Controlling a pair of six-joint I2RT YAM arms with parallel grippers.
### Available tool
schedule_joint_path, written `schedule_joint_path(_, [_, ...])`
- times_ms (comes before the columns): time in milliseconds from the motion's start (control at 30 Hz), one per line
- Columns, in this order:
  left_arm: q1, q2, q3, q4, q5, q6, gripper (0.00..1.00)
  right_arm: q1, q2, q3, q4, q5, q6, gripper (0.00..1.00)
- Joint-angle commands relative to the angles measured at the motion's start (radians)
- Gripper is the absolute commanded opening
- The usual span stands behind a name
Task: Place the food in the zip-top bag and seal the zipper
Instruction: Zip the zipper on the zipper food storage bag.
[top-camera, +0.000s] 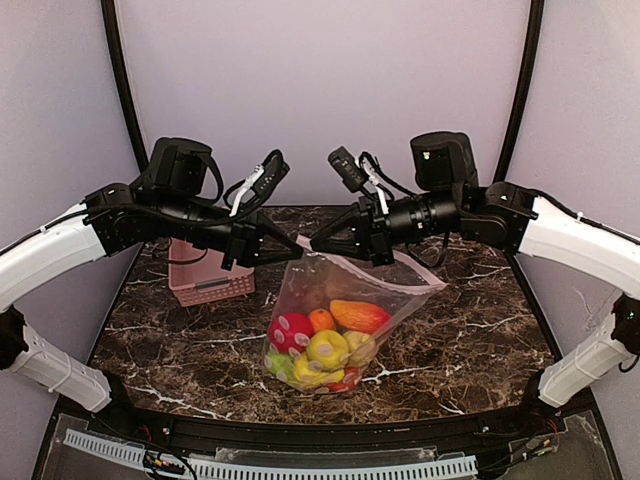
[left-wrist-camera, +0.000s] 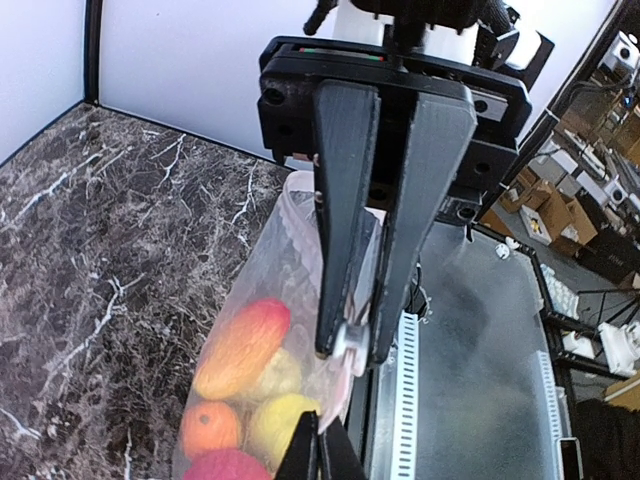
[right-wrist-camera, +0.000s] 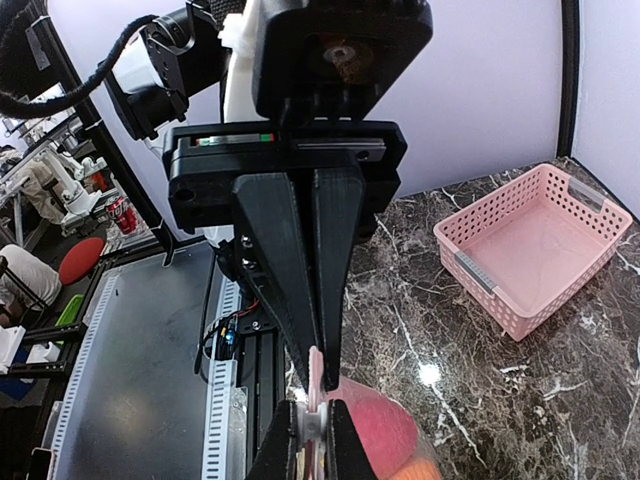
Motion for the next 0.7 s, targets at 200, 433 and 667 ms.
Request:
schedule_joint_path(200, [0.005, 0.025, 0.013, -0.006, 0.059, 0.002, 0.38, 0.010, 0.008, 0.025, 0.021, -0.011, -0.010, 0.00])
schedule_joint_path(433, [0.005, 0.017, 0.003, 0.030, 0.040, -0.013, 0.21, 0.010, 0.006, 0.017, 0.021, -0.016, -0.005, 0.00])
schedule_joint_path(667, [0.005, 0.022, 0.008, 0.043, 0.043, -0.021, 0.15, 0.010, 0.007, 0.012, 0.021, -0.024, -0.002, 0.00])
